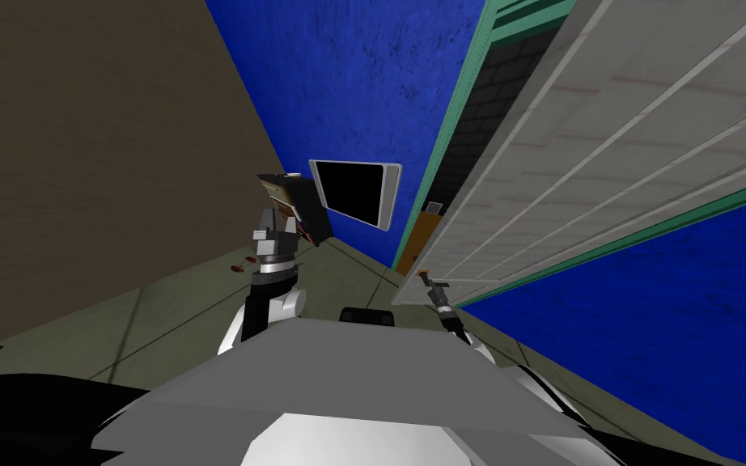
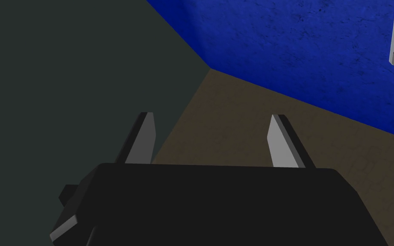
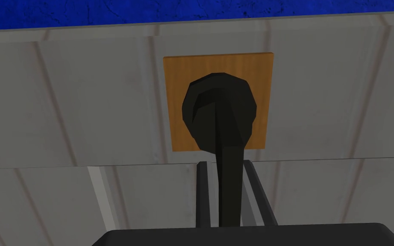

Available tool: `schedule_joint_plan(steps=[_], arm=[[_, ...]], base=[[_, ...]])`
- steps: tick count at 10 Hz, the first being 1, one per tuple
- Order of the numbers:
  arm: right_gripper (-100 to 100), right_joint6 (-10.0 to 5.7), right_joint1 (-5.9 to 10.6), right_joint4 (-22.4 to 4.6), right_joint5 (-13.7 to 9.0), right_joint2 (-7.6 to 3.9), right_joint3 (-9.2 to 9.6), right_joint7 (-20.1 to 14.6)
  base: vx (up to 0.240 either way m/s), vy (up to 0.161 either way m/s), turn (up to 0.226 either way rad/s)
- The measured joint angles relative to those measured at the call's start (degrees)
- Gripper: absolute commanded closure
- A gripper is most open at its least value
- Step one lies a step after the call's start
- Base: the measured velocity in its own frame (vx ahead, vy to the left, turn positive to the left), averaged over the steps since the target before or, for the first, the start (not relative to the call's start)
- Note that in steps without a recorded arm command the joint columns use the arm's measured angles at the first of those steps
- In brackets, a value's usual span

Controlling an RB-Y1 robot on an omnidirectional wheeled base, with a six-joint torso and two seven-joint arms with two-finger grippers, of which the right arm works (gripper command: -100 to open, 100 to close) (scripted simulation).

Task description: Pull the door open

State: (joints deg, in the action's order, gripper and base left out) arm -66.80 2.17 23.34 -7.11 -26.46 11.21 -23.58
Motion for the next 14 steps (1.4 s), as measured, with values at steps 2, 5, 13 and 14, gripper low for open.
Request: schedule_joint_plan(steps=[2, 5, 13, 14], arm=[[100, -0.91, -2.66, 2.42, -0.4, -1.27, 0.27, -0.67], [100, -2.78, -2.07, -0.54, -0.19, -1.09, 0.83, -1.24], [100, -7.19, -4.42, -2.59, -1.02, -2.21, 1.74, -2.06], [100, -8.38, -4.17, -3.62, -1.18, -2.38, 1.87, -2.27]], base=[[-0.184, -0.081, 0.181], [-0.079, -0.026, 0.046], [-0.143, -0.065, 0.155], [-0.19, -0.1, 0.227]])
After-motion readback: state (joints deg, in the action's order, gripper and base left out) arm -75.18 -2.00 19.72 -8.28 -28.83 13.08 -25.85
